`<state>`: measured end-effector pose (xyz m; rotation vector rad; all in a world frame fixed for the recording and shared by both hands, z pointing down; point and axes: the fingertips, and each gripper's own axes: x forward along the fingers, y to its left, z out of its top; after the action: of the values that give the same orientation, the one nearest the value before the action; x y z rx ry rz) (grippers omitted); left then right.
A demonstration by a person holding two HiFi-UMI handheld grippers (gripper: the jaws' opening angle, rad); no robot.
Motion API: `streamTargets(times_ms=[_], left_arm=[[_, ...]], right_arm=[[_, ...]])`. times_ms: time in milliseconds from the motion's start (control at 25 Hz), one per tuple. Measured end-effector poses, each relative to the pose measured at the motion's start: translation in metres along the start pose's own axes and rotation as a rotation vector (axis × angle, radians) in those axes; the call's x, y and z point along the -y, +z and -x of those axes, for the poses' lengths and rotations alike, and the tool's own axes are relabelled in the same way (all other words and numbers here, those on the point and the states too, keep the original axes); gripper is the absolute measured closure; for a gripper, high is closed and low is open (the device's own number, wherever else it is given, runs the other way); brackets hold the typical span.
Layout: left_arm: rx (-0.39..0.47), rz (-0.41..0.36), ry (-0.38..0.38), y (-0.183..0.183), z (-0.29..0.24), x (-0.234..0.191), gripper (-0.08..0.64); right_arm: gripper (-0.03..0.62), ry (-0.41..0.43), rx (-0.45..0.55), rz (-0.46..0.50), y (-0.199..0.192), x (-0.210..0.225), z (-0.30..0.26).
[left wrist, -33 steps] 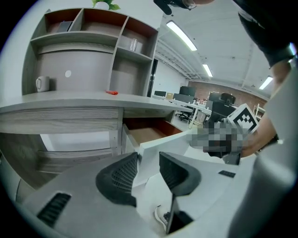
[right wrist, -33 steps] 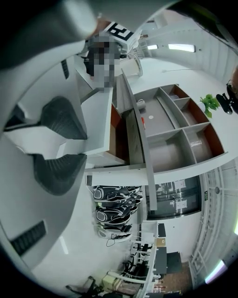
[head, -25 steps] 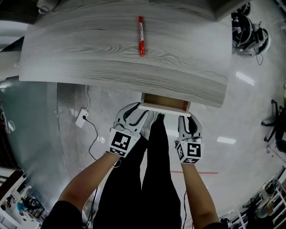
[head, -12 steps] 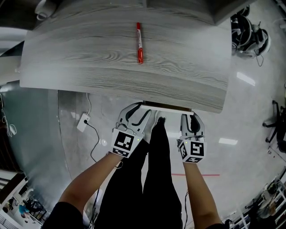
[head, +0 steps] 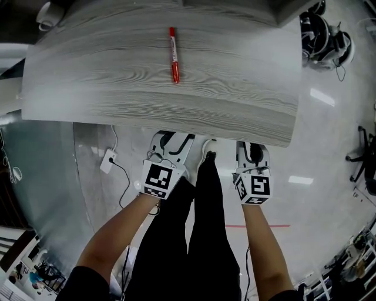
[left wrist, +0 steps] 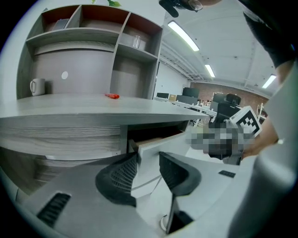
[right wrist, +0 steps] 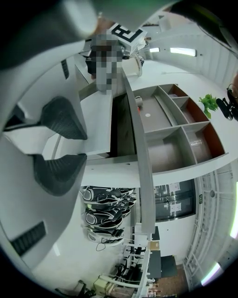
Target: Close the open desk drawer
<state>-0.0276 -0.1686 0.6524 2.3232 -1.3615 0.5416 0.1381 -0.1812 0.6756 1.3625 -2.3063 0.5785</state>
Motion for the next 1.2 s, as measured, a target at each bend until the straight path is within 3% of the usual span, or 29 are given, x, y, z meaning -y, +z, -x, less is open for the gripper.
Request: streamTargets(times_ms=[920,1200], left_arm=[[0.045,0.016,0.058,0.014,-0.019,-0.013,0.402],[0.063,0.088,0.075,0.009,-0.014,-0.015,0.402]], right_arm=[[0.48,0.003,0.018,0.03,0.015,0.009,-0.021],[0.479,-0.006,0.004,0.019,0.011,0.006,-0.011]])
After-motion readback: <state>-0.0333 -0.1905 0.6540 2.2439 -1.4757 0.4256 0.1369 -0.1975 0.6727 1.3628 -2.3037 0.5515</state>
